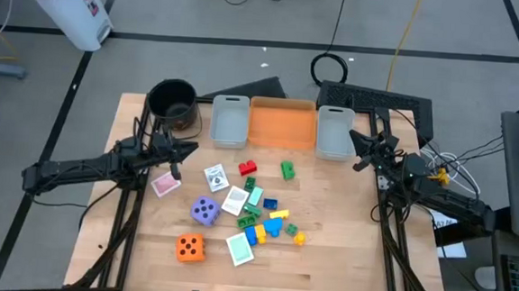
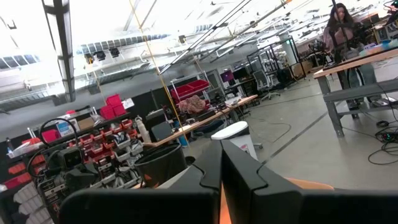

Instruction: Pick & Place Toys

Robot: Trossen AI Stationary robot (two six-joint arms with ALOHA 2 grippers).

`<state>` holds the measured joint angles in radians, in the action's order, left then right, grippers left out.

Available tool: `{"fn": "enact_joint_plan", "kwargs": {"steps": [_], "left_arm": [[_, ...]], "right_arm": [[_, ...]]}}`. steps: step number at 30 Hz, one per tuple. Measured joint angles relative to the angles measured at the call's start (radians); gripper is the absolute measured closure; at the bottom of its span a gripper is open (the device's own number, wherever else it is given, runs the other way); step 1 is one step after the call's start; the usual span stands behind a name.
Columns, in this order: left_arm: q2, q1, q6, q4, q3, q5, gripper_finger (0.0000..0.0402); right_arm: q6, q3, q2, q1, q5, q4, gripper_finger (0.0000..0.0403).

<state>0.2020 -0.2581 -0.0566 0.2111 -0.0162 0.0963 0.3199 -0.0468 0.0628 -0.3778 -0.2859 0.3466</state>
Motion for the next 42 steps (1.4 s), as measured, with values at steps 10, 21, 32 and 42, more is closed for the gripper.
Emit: {"fn": "enact_joint_plan", "kwargs": {"steps": [10,21,32,42], "left_arm": [[0.000,0.000,0.000,0.000,0.000,0.000,0.0355],[0.000,0.000,0.000,0.000,0.000,0.000,0.0355],[0.000,0.000,0.000,0.001,0.000,0.000,0.0355],[0.000,0.000,-0.066,0.051,0.000,0.006,0.0355]], "right_arm": [[0.070,0.000,0.000,0.000,0.007,0.000,0.0403],[0.123,-0.040,0.093,0.000,0.181,0.039,0.0403],[-0.027,-0.246,0.423,0.000,0.234,0.095,0.0403],[-0.101,-0.544,0.801,0.000,0.233,0.102,0.0403]]}}
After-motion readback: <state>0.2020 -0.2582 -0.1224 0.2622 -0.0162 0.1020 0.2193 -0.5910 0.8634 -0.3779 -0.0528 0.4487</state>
